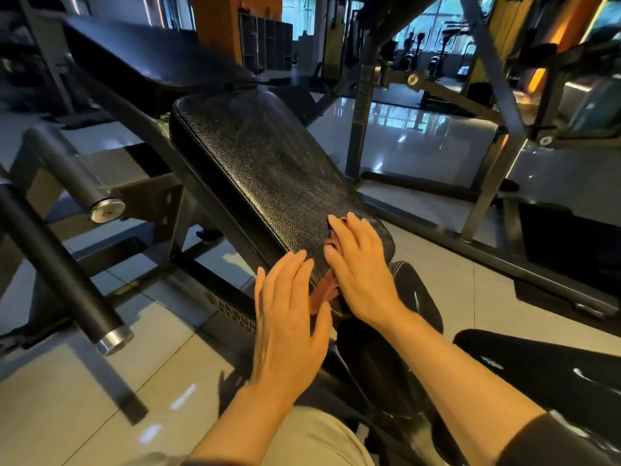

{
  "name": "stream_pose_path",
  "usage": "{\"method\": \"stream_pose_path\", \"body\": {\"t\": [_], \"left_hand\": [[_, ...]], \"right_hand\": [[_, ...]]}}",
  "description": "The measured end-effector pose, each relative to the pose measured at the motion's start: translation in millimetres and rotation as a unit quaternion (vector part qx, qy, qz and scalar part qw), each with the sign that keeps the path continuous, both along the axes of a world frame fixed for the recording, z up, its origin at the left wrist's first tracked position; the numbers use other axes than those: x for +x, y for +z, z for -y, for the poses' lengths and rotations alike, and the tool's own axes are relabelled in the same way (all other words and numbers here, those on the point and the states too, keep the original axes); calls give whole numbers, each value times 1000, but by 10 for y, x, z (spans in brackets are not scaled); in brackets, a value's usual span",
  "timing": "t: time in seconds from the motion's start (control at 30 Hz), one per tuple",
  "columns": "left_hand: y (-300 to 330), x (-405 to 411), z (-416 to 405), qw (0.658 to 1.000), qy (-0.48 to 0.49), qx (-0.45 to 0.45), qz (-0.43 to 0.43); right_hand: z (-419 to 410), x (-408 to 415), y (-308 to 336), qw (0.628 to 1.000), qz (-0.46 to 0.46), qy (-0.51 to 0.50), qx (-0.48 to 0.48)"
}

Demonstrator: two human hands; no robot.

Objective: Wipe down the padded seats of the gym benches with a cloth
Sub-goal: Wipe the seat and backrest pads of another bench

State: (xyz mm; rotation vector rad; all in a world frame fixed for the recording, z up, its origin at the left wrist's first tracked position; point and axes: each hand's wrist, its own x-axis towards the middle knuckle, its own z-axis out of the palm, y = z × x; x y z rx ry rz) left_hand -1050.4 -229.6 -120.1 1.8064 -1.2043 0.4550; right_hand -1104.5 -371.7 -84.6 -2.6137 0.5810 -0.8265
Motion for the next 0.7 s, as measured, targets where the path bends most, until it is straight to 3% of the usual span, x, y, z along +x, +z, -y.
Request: {"method": "stream_pose_path", "body": {"t": [0.2, 0.27, 0.4, 0.5, 0.7], "left_hand": [[48, 77, -7, 1000, 4, 14, 8], [71, 81, 20, 1000, 6, 12, 3], [102, 85, 106, 1000, 4, -9, -15], [104, 70, 132, 1000, 10, -7, -17], [94, 115, 121, 1000, 12, 1, 0]], "right_hand": [[555, 290, 178, 993, -38, -108, 41], [400, 312, 130, 993, -50, -101, -27], [-24, 291, 174, 1000, 13, -11, 21], [105, 301, 233, 999, 36, 35, 8], [654, 522, 274, 999, -13, -44, -5]]}}
